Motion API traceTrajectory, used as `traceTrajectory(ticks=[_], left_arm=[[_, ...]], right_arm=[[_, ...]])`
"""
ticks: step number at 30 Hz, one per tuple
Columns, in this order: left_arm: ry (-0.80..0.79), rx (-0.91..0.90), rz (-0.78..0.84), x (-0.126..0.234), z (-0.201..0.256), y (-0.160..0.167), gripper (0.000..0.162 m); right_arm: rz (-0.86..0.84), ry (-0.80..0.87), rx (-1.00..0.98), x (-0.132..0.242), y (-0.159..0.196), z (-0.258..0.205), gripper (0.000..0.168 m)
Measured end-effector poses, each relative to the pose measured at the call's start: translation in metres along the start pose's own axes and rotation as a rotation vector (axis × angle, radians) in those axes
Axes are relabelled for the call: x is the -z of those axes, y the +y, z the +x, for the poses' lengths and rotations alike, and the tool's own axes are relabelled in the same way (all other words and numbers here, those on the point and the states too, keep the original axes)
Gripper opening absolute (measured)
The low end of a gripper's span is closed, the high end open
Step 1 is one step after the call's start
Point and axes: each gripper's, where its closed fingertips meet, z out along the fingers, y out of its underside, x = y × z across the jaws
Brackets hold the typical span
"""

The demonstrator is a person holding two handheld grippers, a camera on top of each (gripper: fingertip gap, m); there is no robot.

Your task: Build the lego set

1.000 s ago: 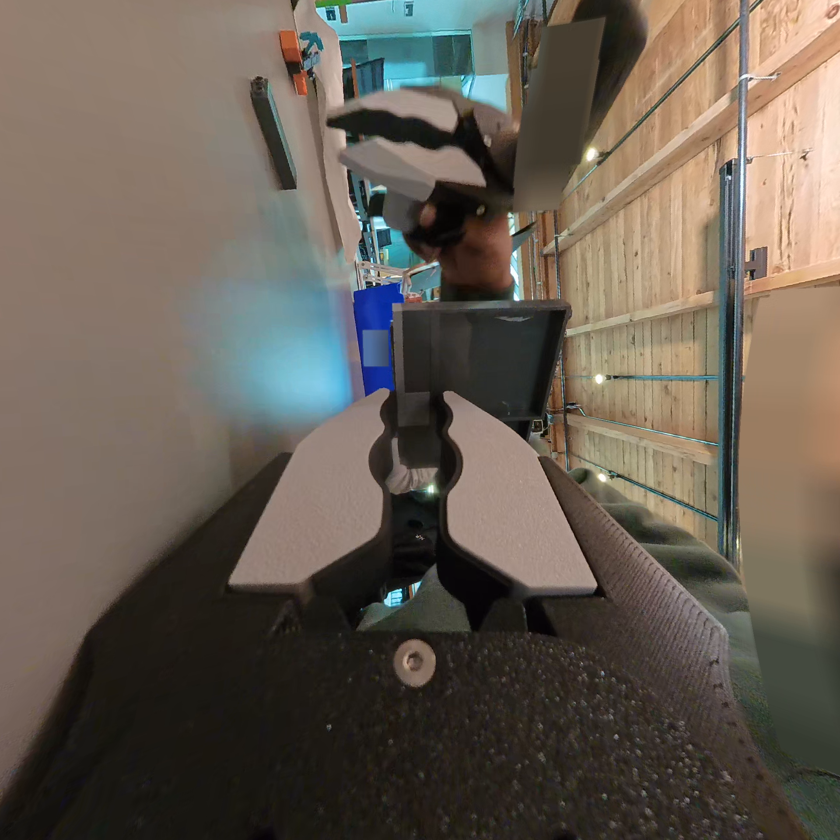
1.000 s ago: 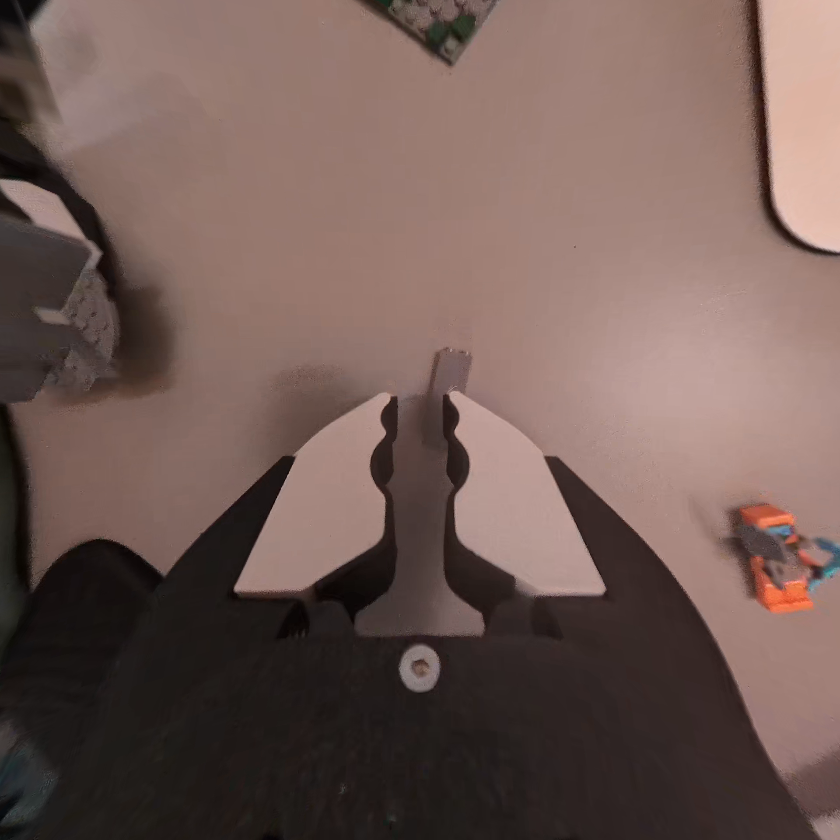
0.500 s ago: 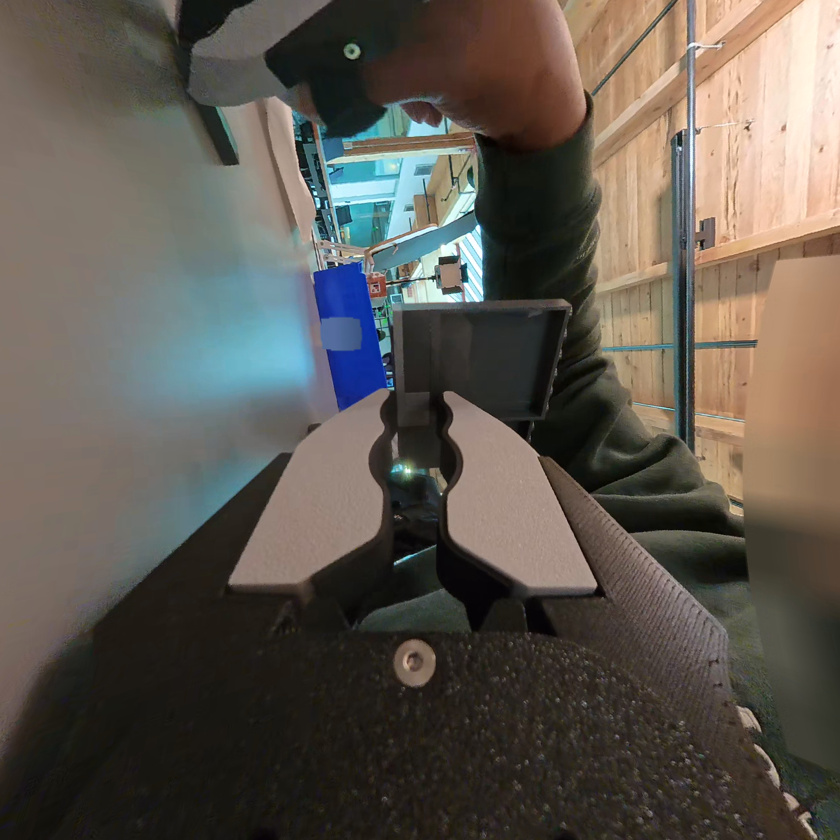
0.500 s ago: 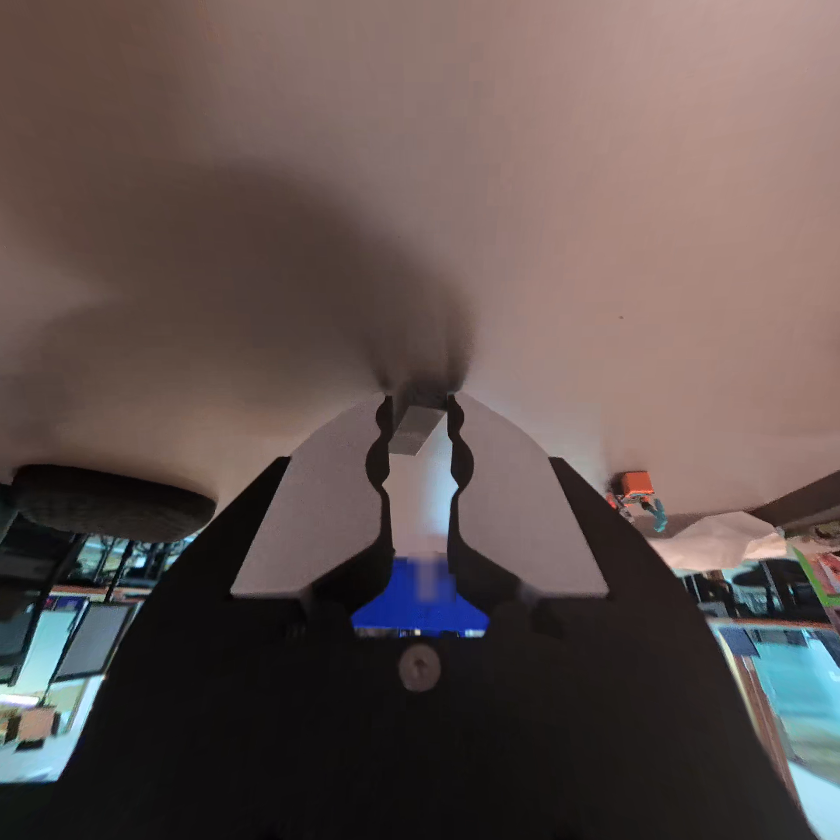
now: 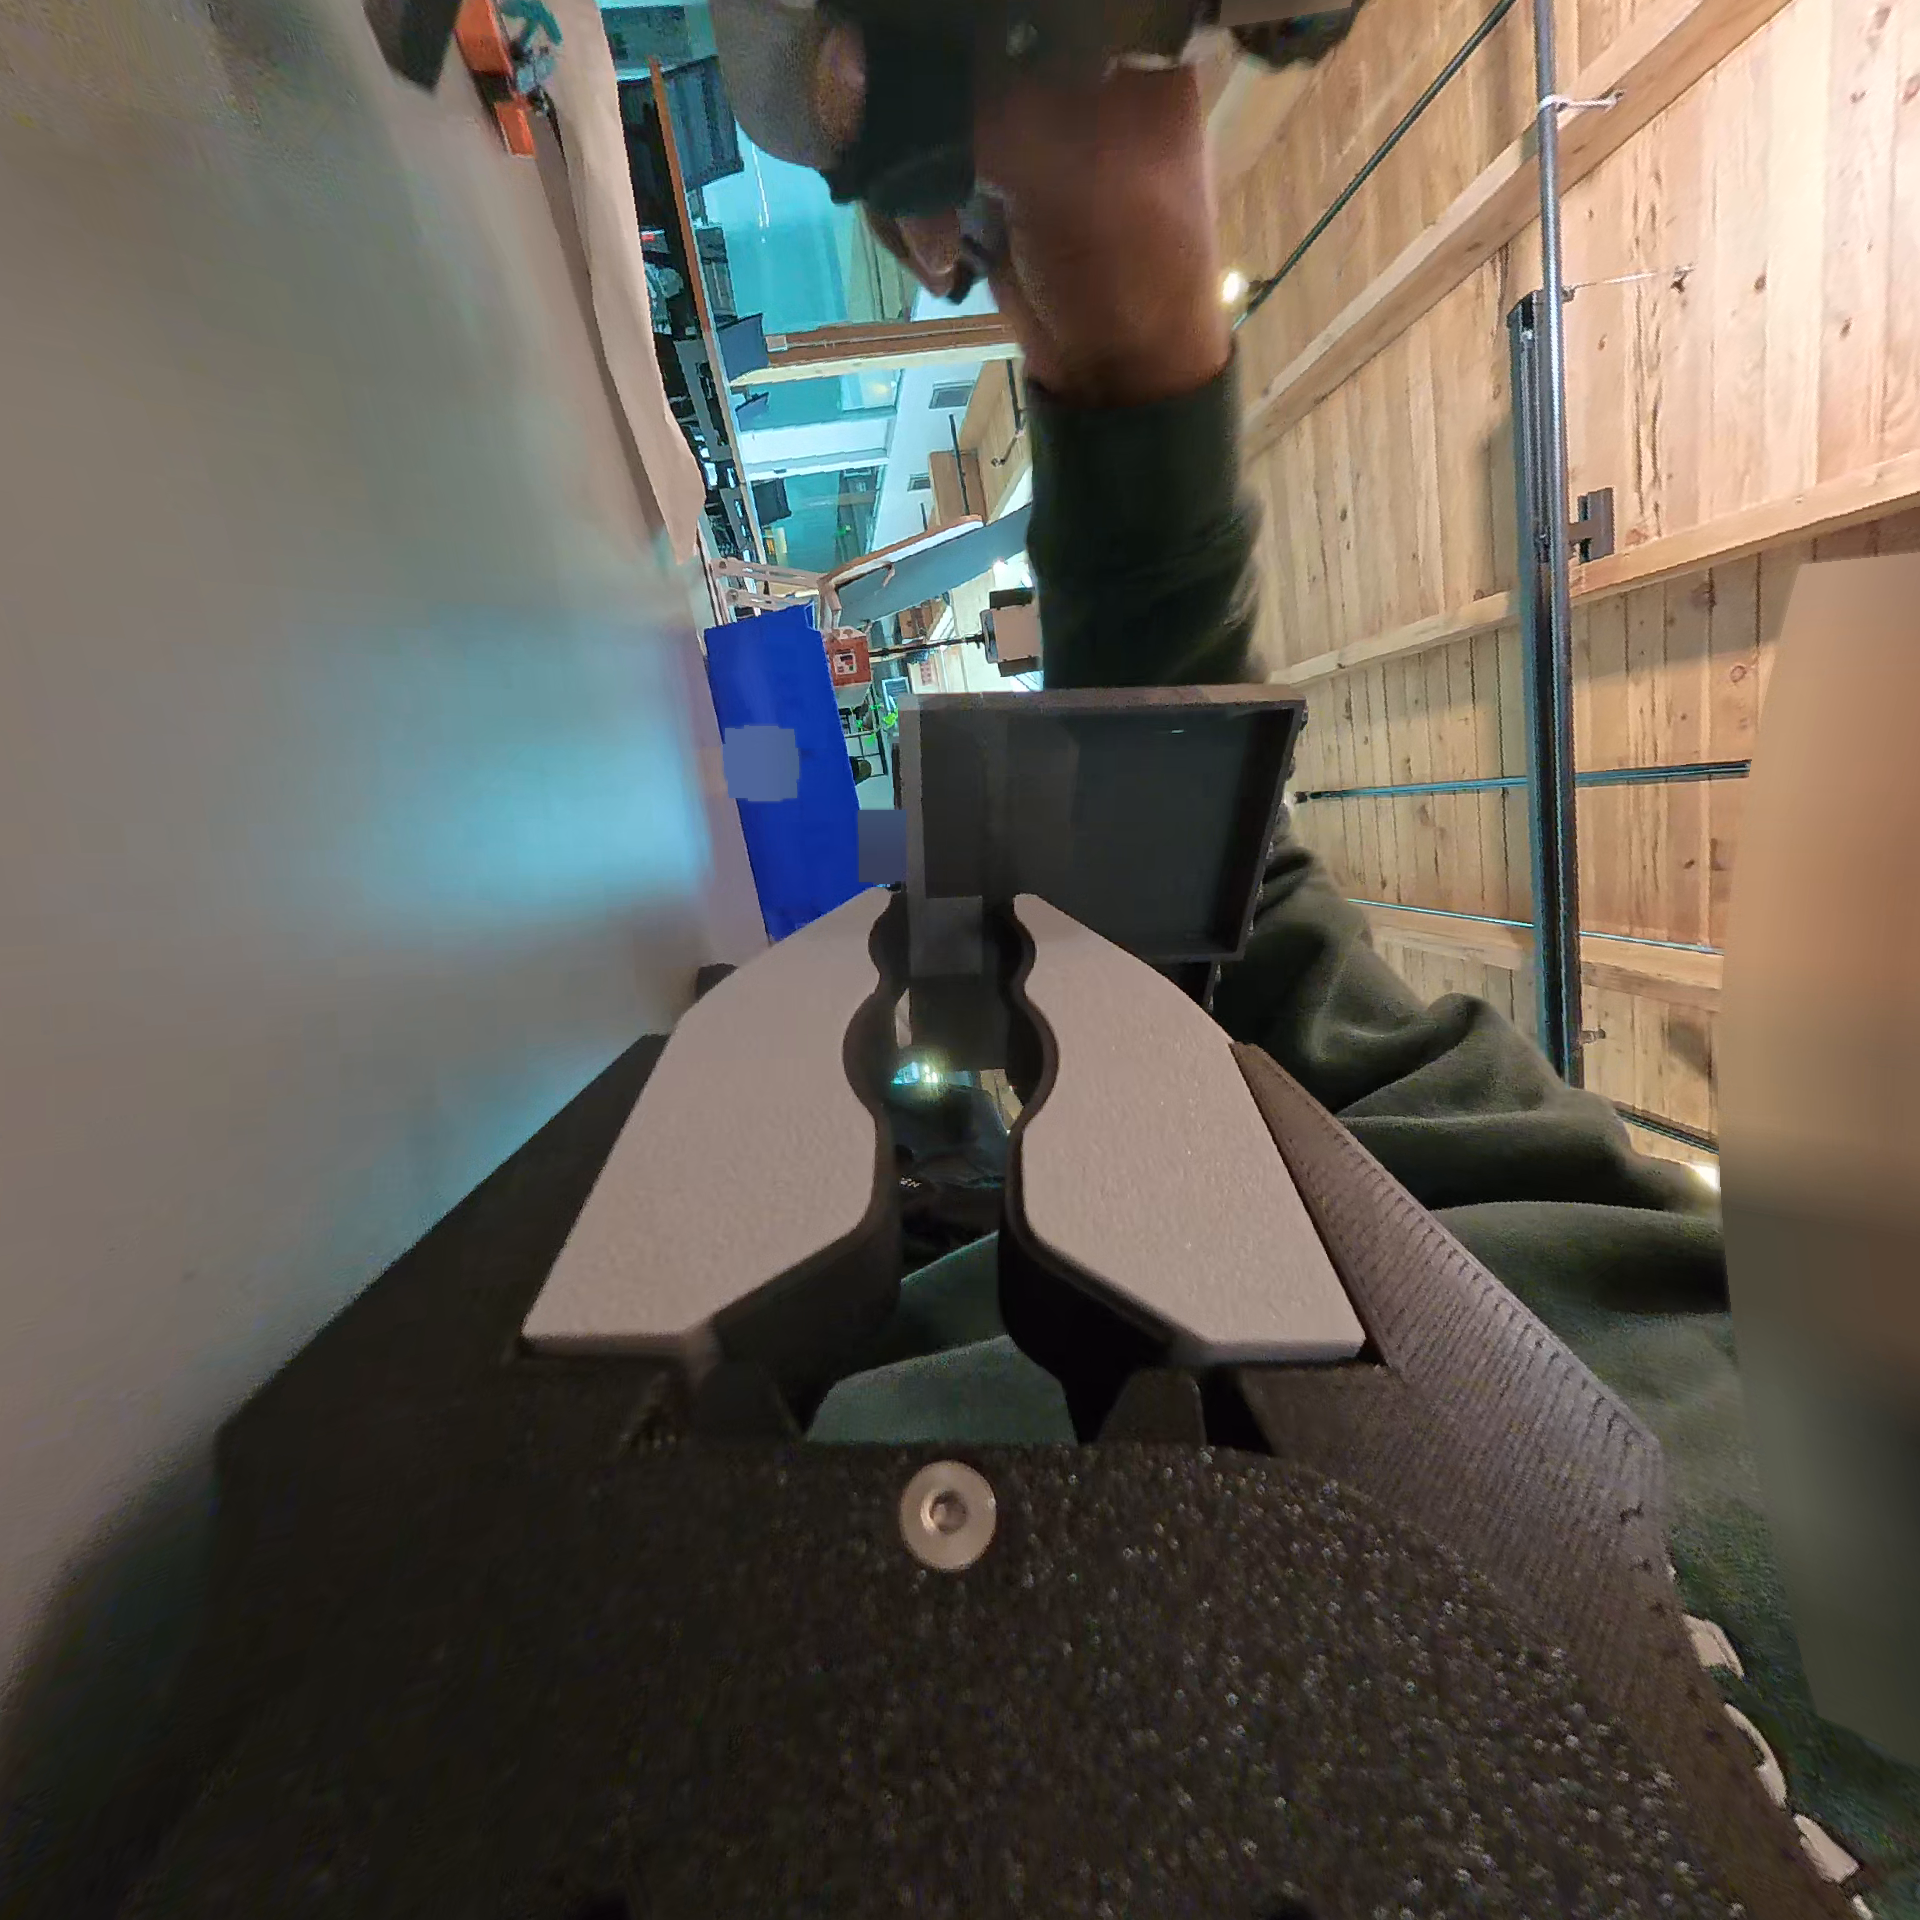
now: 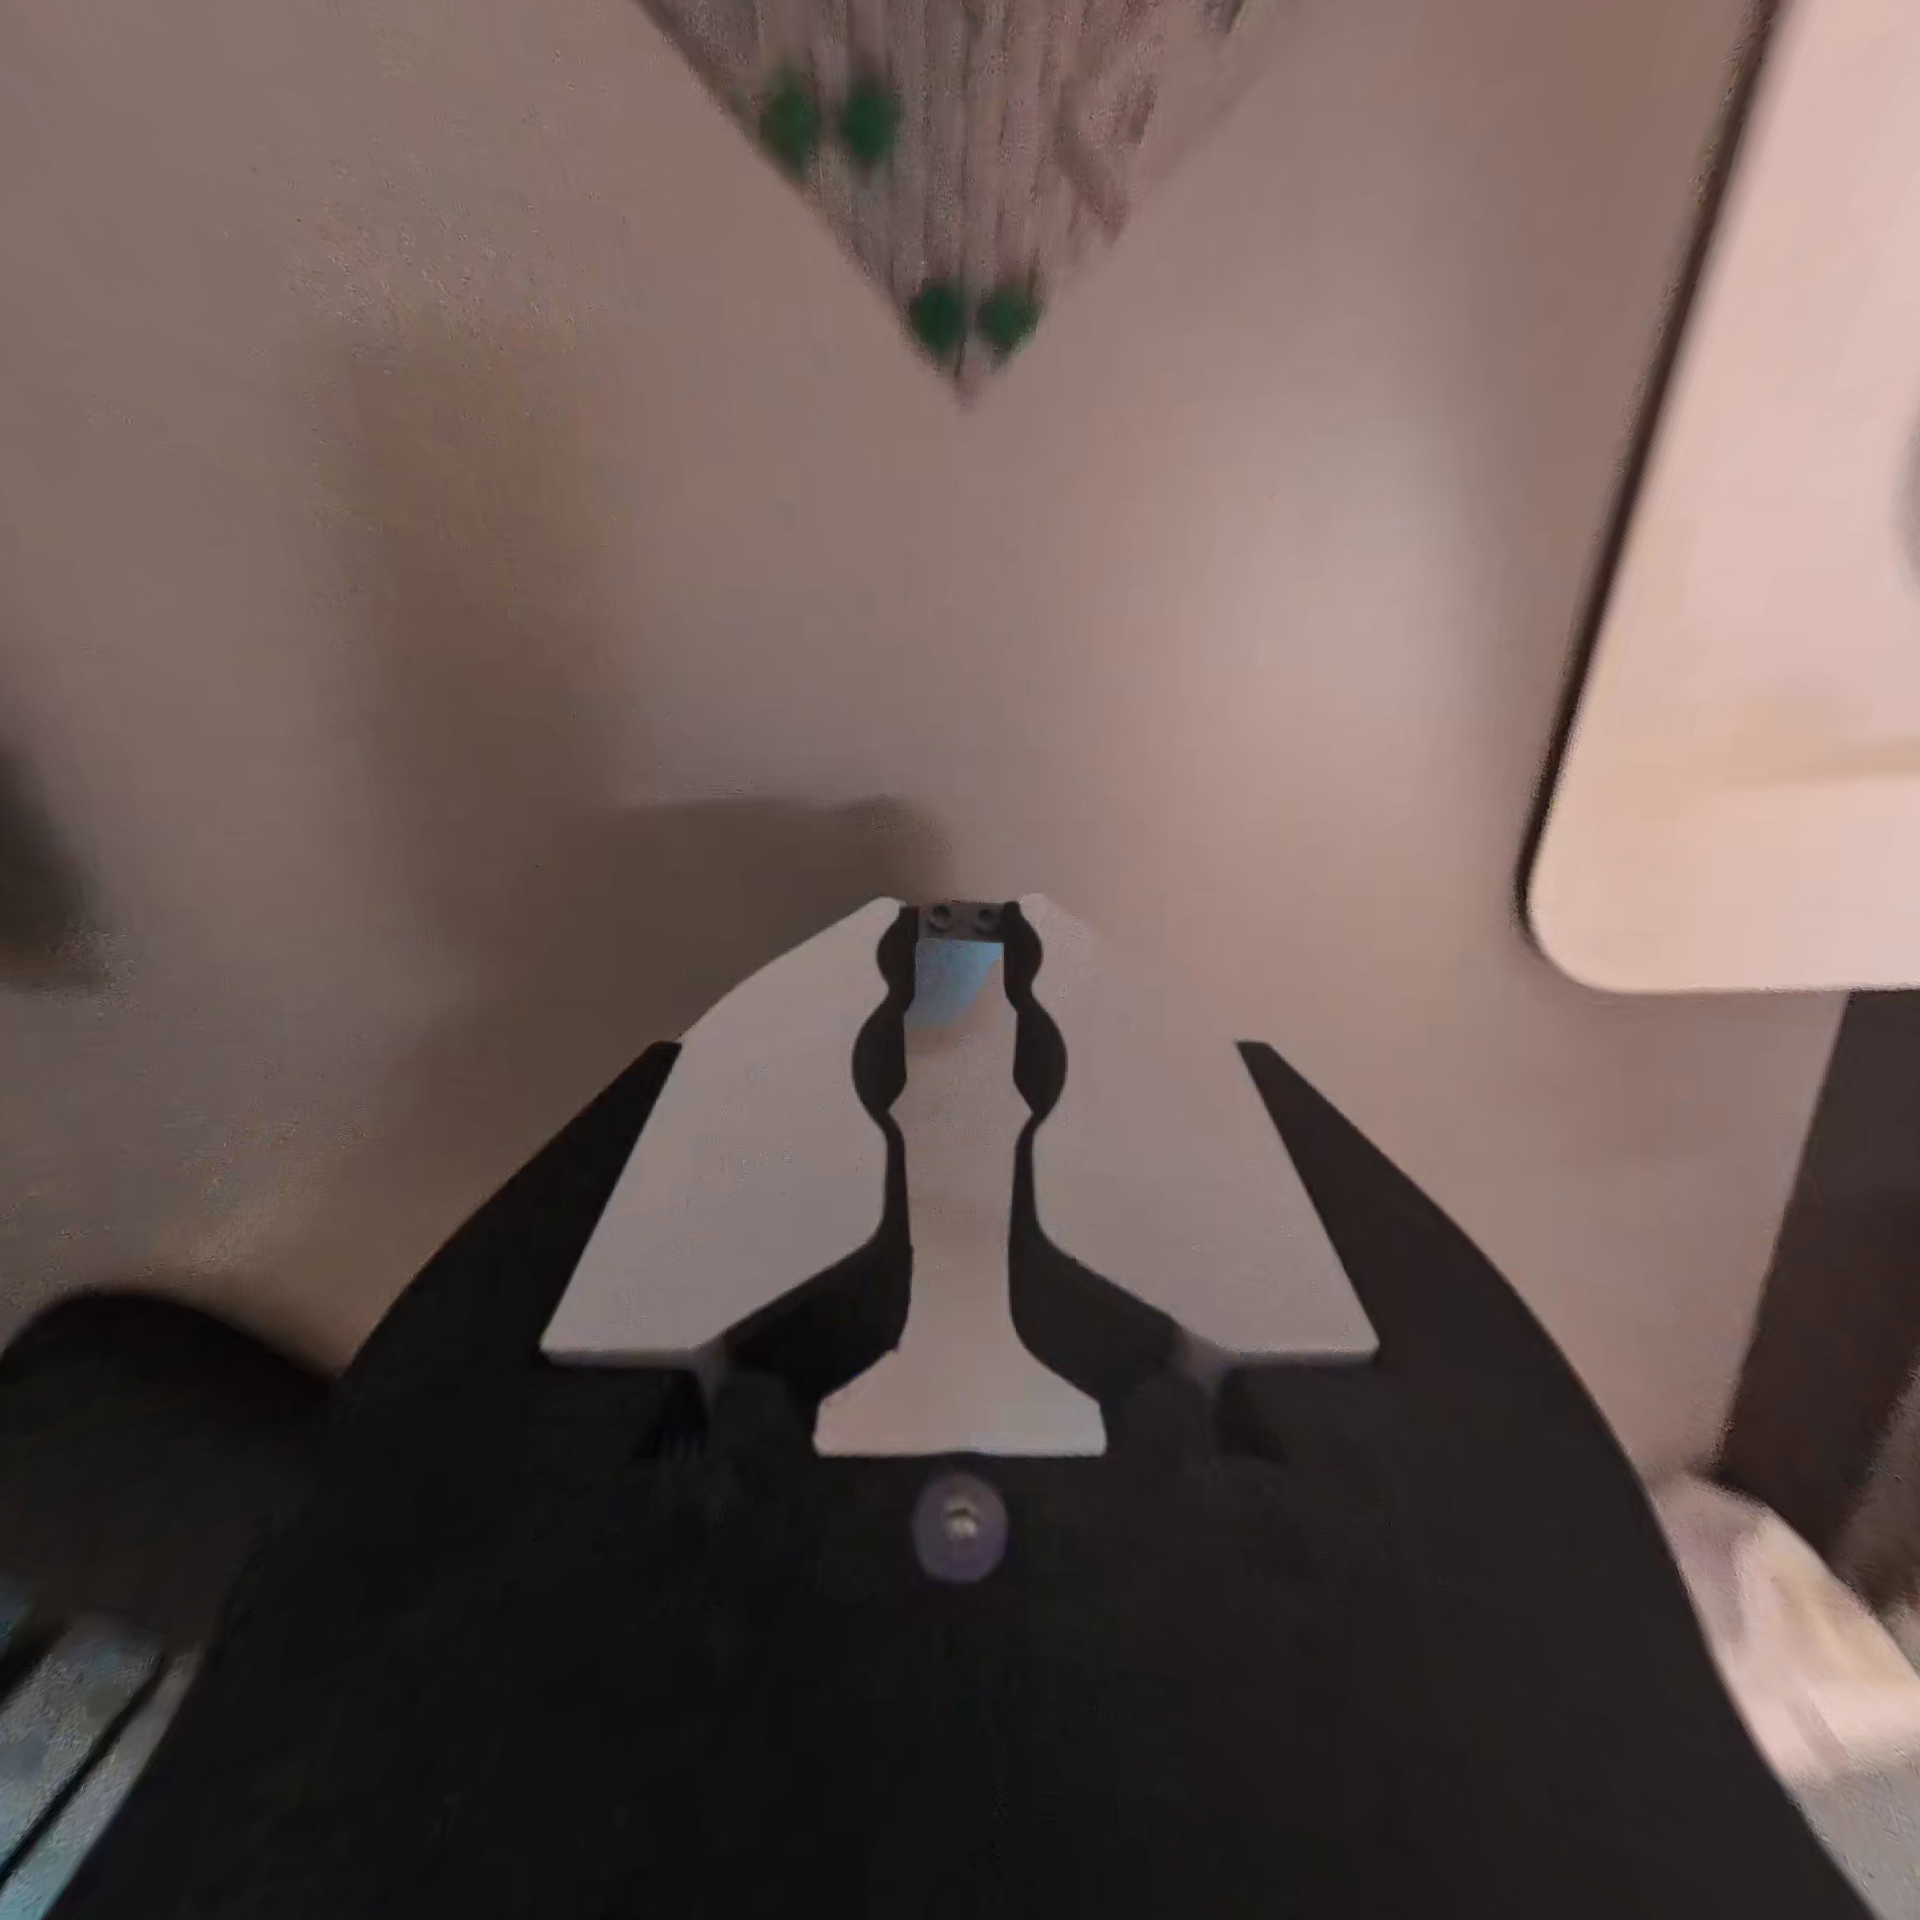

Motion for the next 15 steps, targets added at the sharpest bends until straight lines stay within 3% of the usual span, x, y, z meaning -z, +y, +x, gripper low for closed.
traceTrajectory(ticks=[3, 6, 10, 15], left_arm=[[-0.005, -0.001, 0.002, -0.001, -0.001, 0.0, 0.016], [-0.017, 0.0, 0.005, -0.001, -0.003, 0.0, 0.016], [-0.04, 0.001, 0.009, -0.001, -0.006, -0.001, 0.016], [-0.052, 0.004, 0.005, -0.005, -0.008, 0.001, 0.016]], right_arm=[[0.366, 0.025, -0.013, 0.012, -0.012, 0.008, 0.016], [0.605, 0.117, 0.007, 0.015, -0.002, 0.013, 0.016], [0.728, 0.154, -0.02, 0.012, 0.015, 0.008, 0.016], [0.718, 0.144, -0.024, 0.013, 0.02, 0.006, 0.016]])
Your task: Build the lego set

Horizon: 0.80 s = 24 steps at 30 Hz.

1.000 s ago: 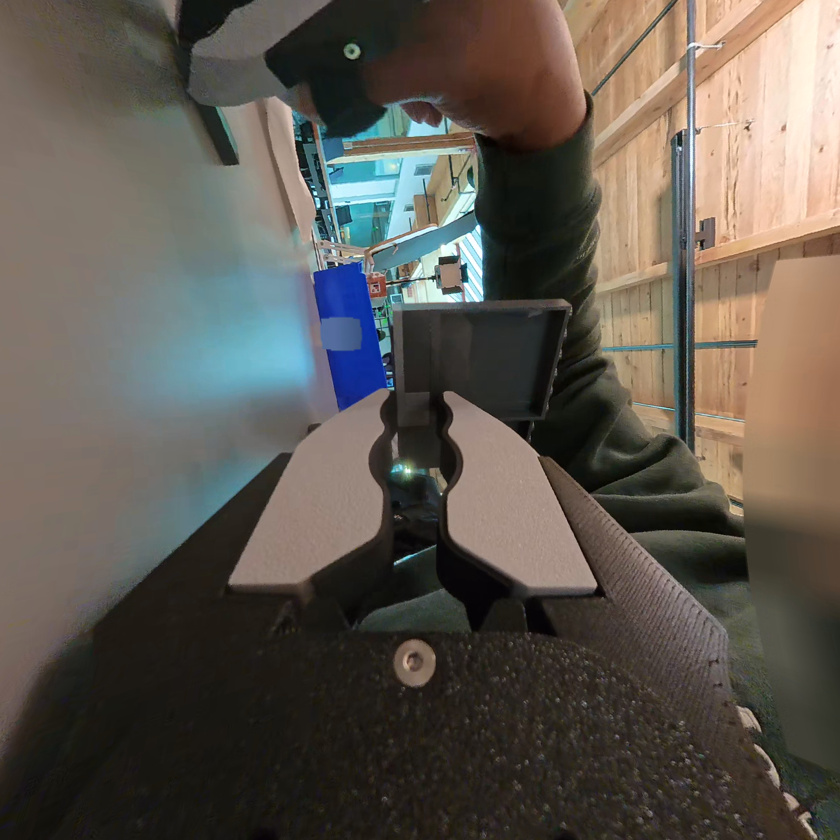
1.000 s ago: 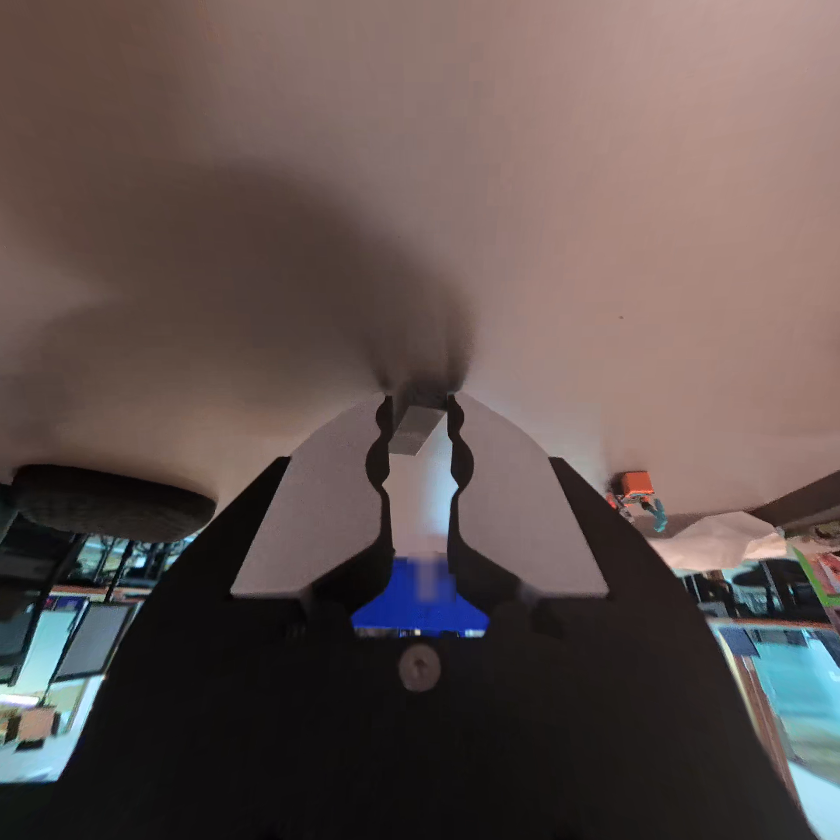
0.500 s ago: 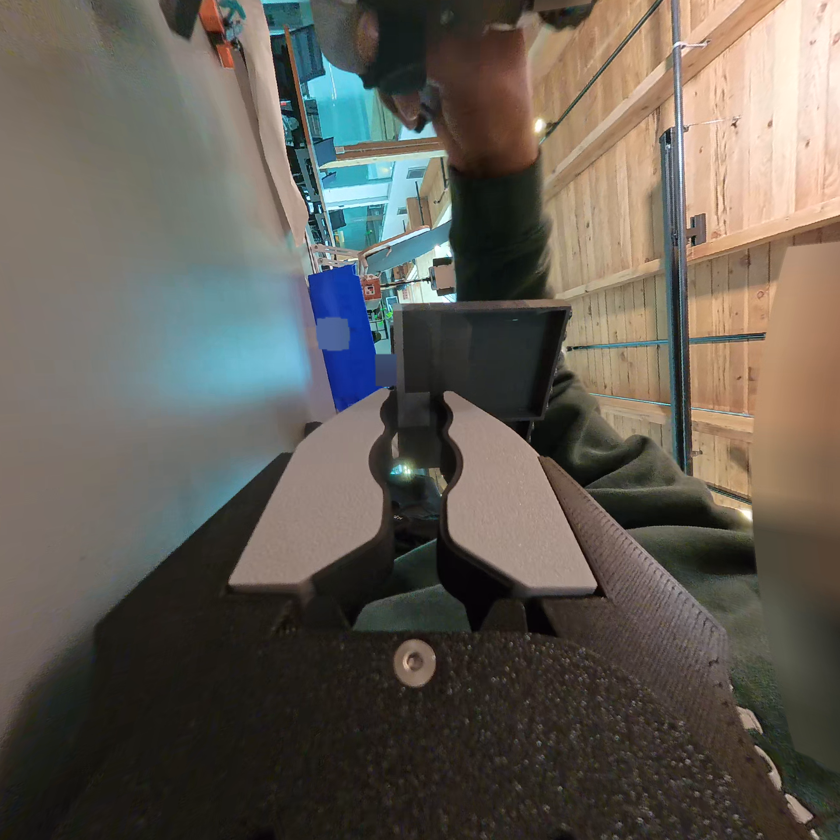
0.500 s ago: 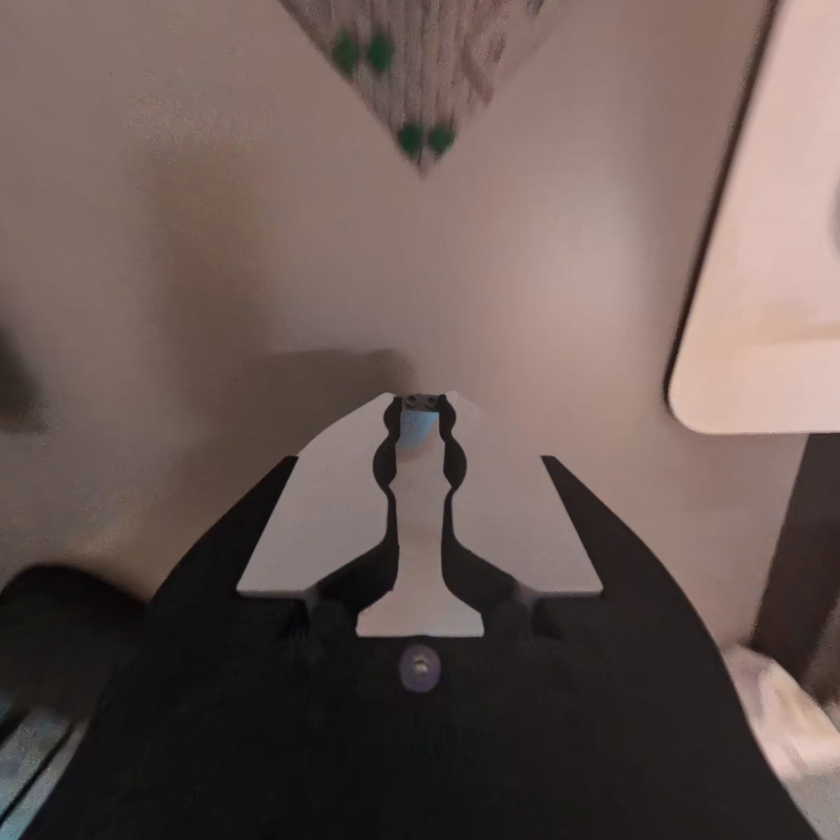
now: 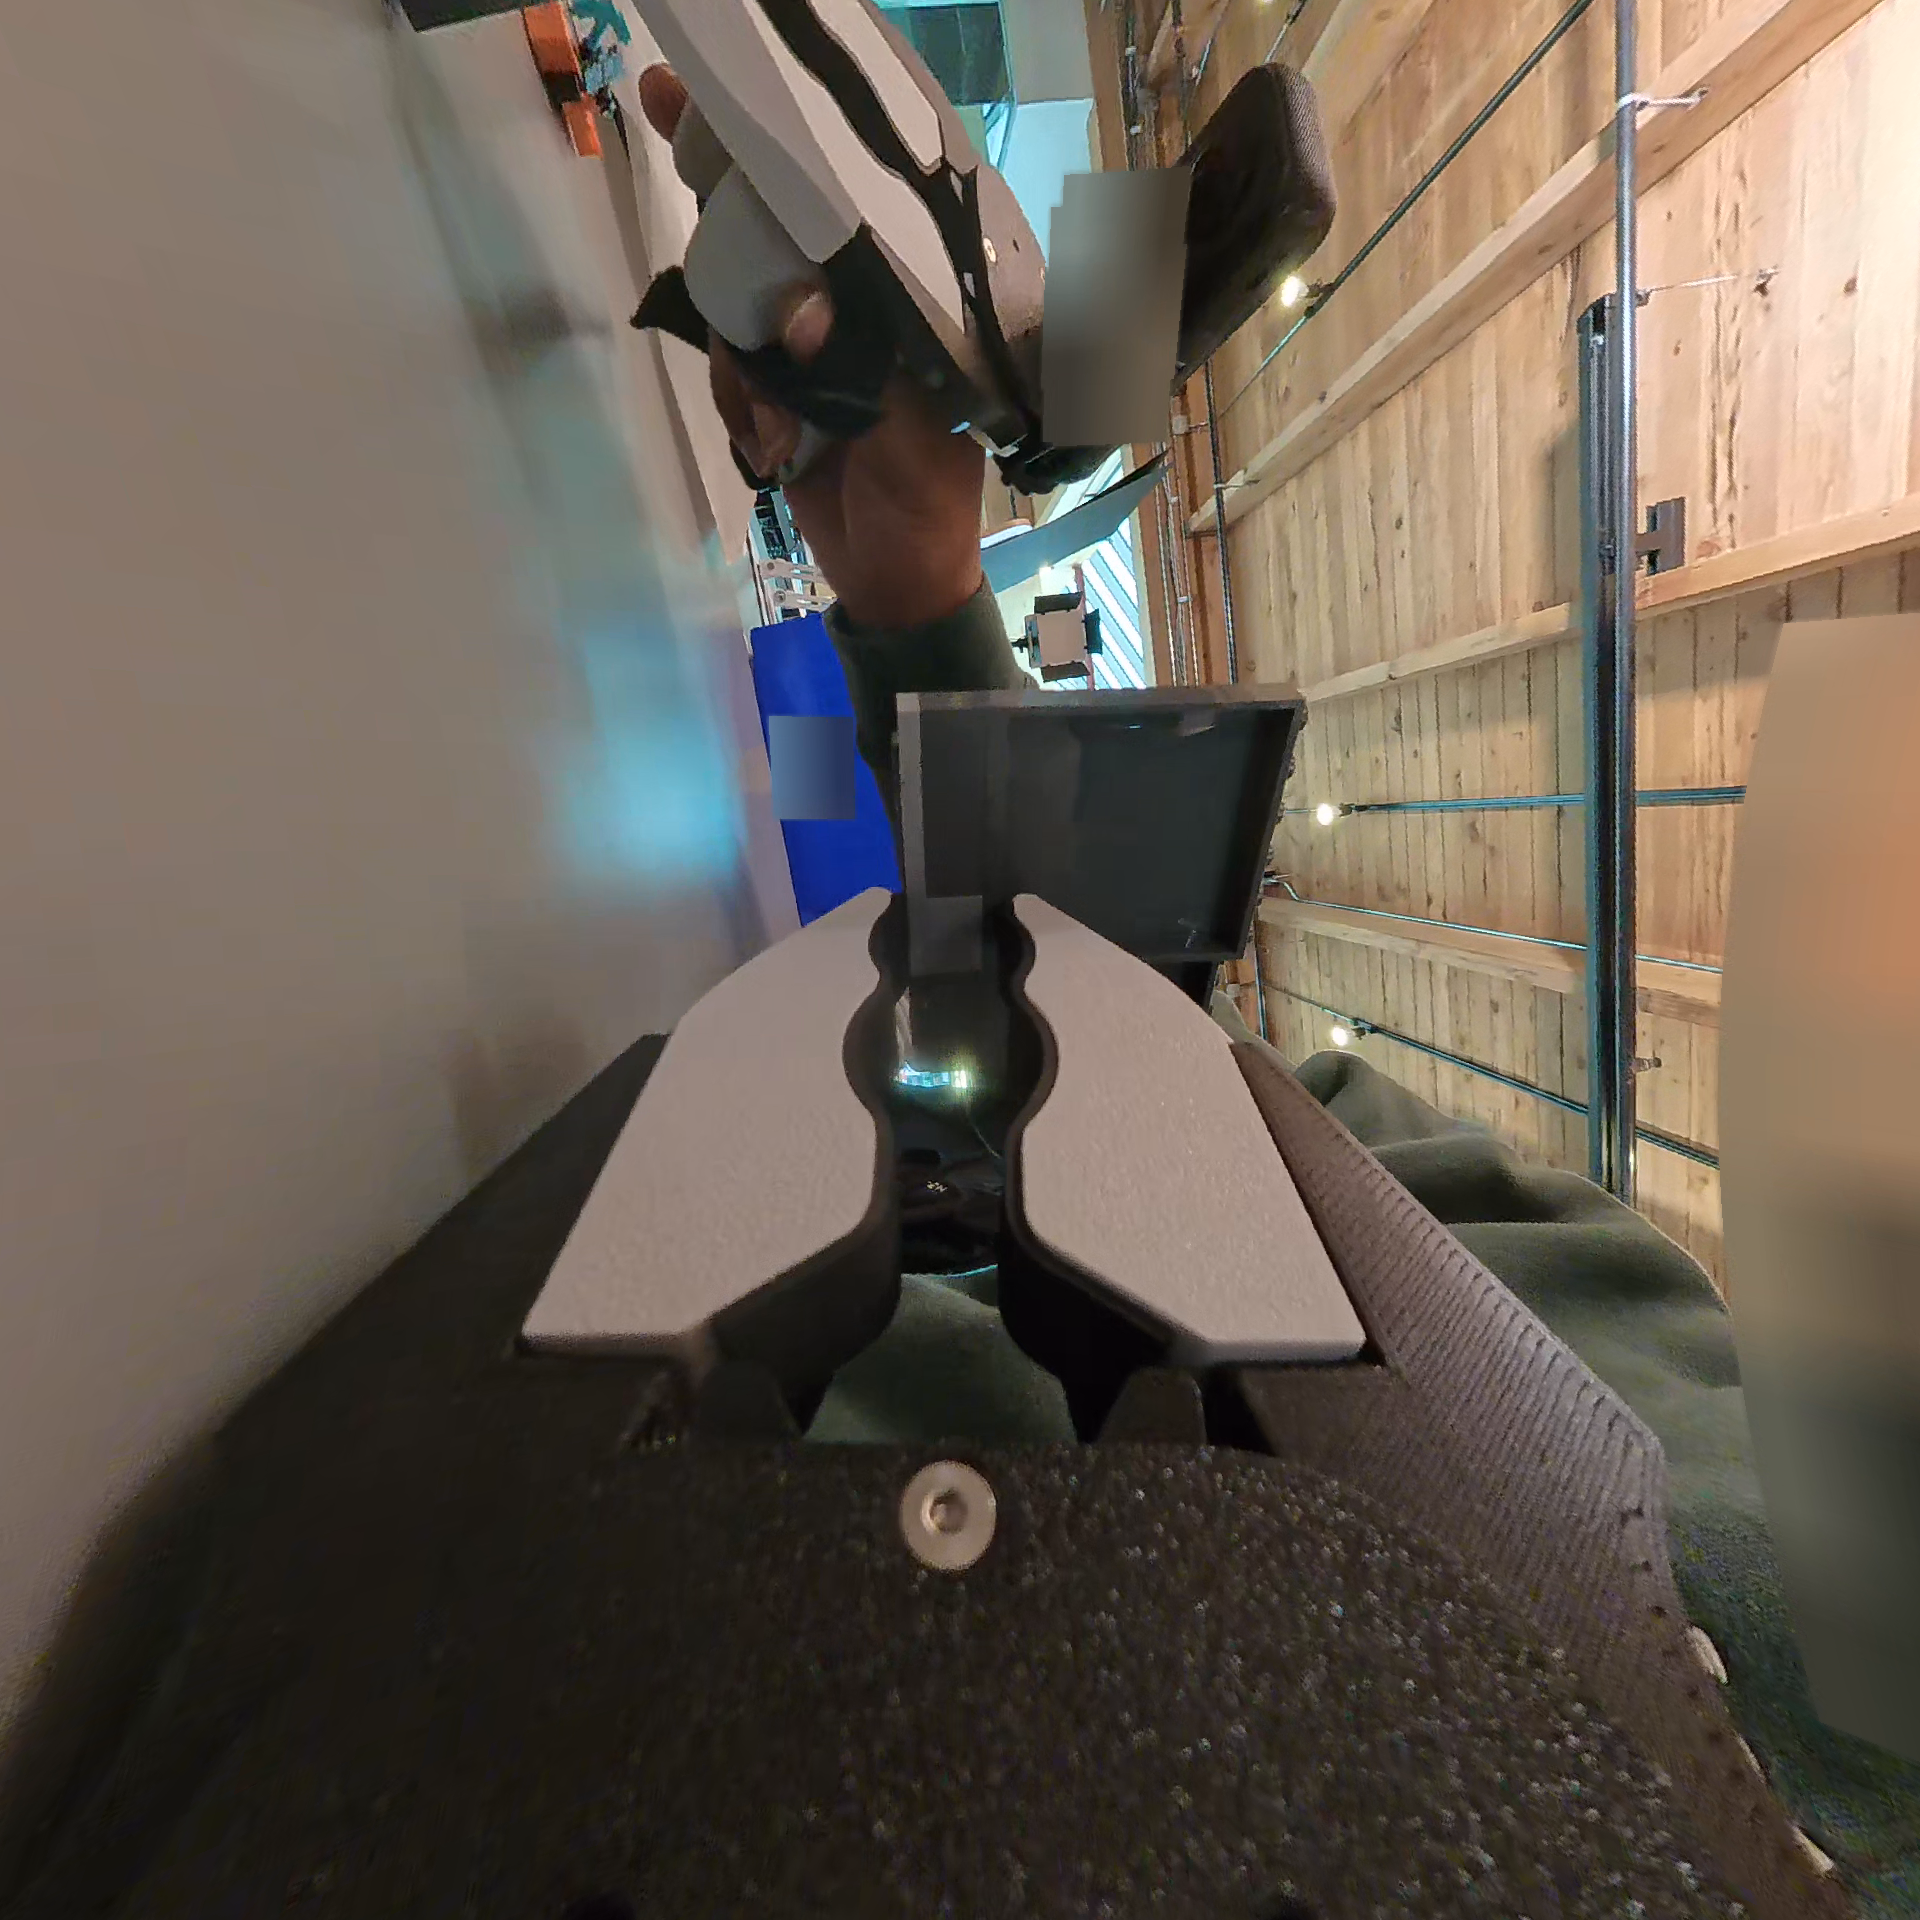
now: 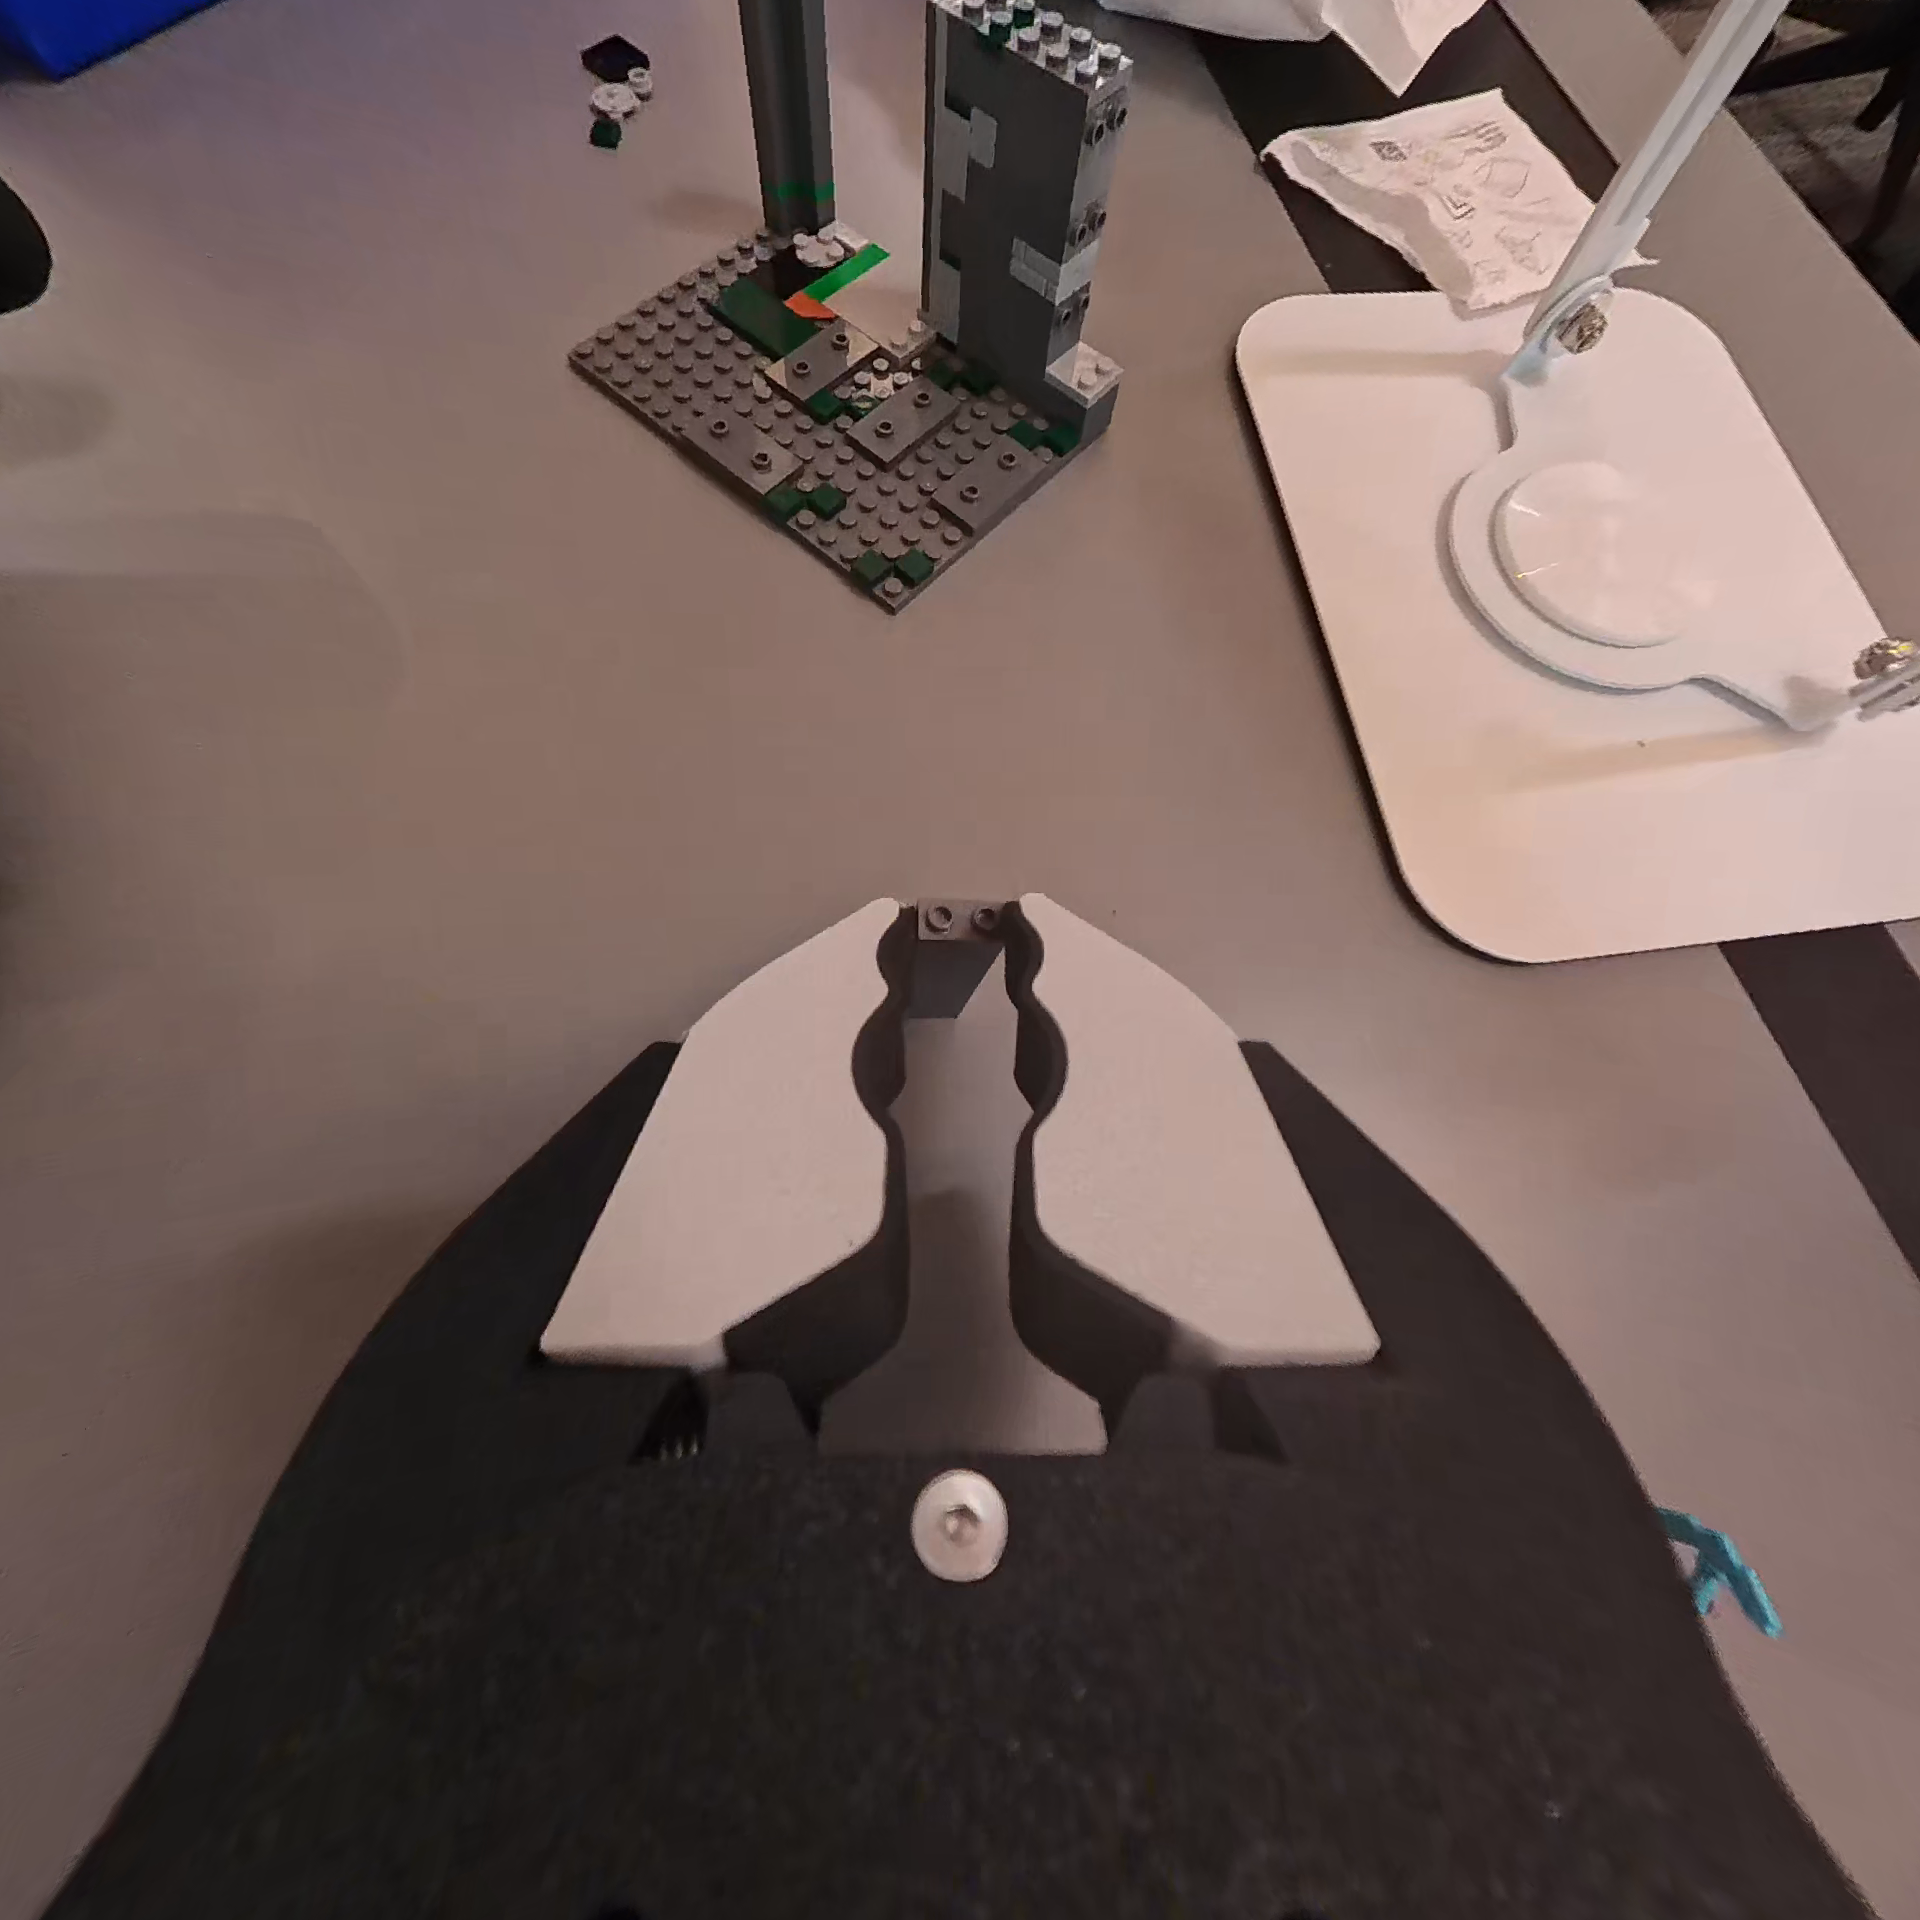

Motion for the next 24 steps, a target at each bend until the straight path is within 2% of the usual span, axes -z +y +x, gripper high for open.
traceTrajectory(ticks=[11, 19, 22, 24], left_arm=[[-0.01, 0.007, 0.025, 0.002, -0.002, -0.004, 0.016], [-0.007, 0.011, 0.028, 0.002, -0.002, -0.005, 0.015], [-0.008, 0.011, 0.026, 0.002, -0.003, -0.005, 0.016], [-0.008, 0.011, 0.022, 0.002, -0.003, -0.004, 0.016]], right_arm=[[-0.086, -0.037, 0.014, -0.001, 0.002, -0.004, 0.022], [-0.217, -0.055, 0.044, 0.005, 0.006, -0.004, 0.028], [-0.315, -0.089, 0.12, 0.011, 0.006, -0.007, 0.027], [-0.371, -0.149, 0.242, 0.015, 0.003, -0.012, 0.026]])
